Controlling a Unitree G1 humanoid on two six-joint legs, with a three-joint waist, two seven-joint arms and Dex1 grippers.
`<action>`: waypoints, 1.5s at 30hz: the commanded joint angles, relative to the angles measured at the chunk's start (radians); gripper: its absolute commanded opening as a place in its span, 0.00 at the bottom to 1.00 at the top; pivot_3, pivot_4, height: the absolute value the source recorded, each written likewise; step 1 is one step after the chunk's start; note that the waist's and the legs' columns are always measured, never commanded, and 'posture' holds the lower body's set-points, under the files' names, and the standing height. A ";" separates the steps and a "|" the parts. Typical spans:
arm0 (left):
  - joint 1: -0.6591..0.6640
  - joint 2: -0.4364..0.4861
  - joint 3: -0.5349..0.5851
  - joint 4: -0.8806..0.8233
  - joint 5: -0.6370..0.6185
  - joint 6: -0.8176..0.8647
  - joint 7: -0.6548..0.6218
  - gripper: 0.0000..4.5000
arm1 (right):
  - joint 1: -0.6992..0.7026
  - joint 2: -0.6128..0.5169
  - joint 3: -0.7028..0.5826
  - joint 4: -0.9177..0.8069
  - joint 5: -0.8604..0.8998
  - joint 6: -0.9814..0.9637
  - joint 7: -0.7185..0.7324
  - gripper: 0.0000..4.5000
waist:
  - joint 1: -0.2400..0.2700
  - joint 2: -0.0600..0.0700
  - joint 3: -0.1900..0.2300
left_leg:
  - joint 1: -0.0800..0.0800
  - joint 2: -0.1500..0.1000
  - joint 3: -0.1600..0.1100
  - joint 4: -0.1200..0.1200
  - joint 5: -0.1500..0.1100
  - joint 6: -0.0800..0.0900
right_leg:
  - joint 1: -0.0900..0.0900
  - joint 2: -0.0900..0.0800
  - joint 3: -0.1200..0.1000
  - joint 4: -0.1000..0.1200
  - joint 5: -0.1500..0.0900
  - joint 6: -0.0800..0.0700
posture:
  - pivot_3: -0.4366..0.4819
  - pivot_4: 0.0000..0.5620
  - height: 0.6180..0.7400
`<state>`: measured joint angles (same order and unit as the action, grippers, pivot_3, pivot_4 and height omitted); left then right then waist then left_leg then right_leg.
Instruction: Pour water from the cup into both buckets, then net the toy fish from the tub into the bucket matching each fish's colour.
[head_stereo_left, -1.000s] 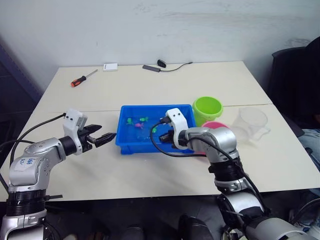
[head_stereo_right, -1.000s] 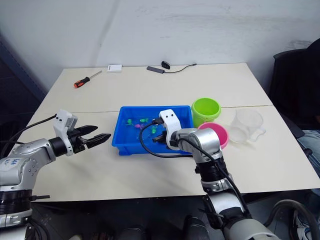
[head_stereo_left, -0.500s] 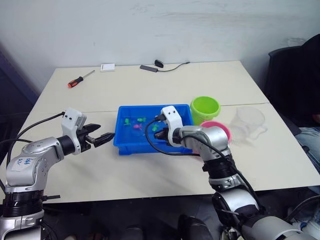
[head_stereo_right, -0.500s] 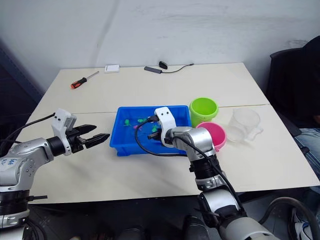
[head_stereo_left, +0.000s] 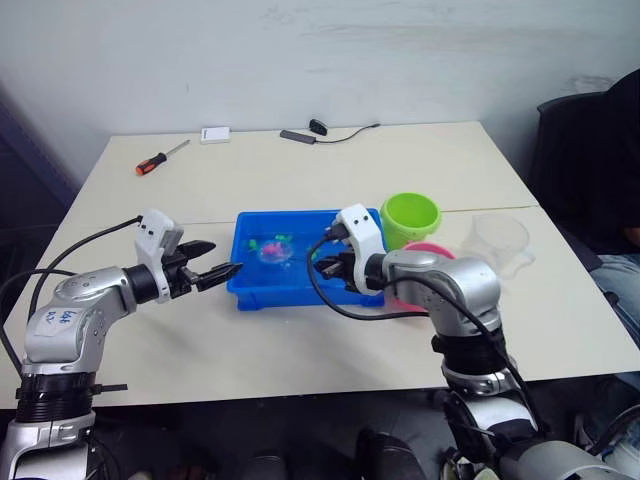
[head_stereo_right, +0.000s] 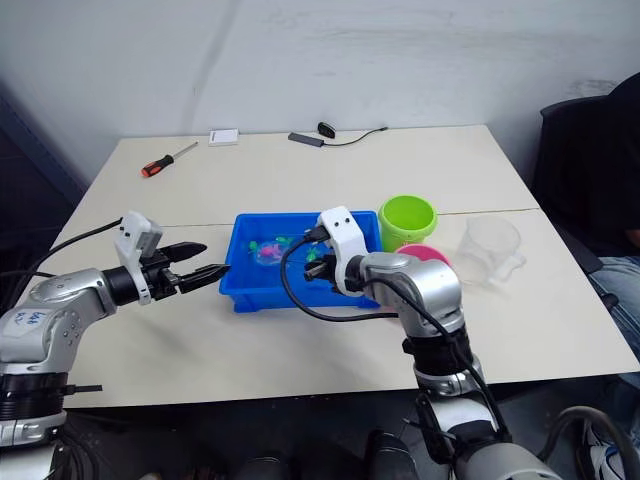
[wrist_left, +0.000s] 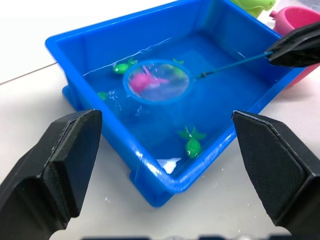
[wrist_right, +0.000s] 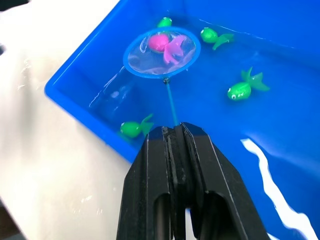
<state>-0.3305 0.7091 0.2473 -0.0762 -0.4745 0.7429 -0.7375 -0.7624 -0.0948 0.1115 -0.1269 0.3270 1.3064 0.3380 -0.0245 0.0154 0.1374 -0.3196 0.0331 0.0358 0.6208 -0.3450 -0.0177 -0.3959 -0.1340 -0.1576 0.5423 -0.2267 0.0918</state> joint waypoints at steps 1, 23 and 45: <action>-0.105 -0.028 -0.077 0.086 0.022 -0.135 -0.094 1.00 | 0.097 -0.126 -0.089 -0.261 0.066 0.032 0.052 0.00 | 0.001 0.000 0.000 | 0.000 0.000 0.000 0.000 0.000 0.000 | 0.000 0.000 0.000 0.000 0.000 0.000 | 0.48 0.27 1.00; -0.394 -0.153 -0.234 0.475 0.082 -0.429 -0.378 1.00 | 0.592 -0.636 -0.670 -0.760 0.102 -0.006 0.168 0.00 | 0.046 -0.001 0.000 | -0.007 -0.001 0.002 -0.004 -0.001 0.004 | 0.002 0.001 -0.002 -0.021 -0.001 0.001 | 0.48 0.27 1.00; -0.462 -0.205 -0.238 0.617 0.135 -0.529 -0.427 1.00 | 1.172 -0.868 -0.481 -0.660 -0.623 -0.936 0.110 0.00 | 0.050 -0.009 0.003 | -0.009 -0.002 0.002 -0.004 0.000 0.004 | 0.003 0.001 -0.003 -0.025 -0.002 0.007 | 0.48 0.27 1.00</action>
<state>-0.7720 0.5033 -0.0077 0.5401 -0.3428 0.2289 -1.1576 0.4081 -0.9479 -0.3474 -0.7825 -0.2454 0.4192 0.4495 0.0259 0.0061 0.1408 -0.3284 0.0308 0.0377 0.6170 -0.3450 -0.0138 -0.3930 -0.1334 -0.1604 0.5171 -0.2291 0.0985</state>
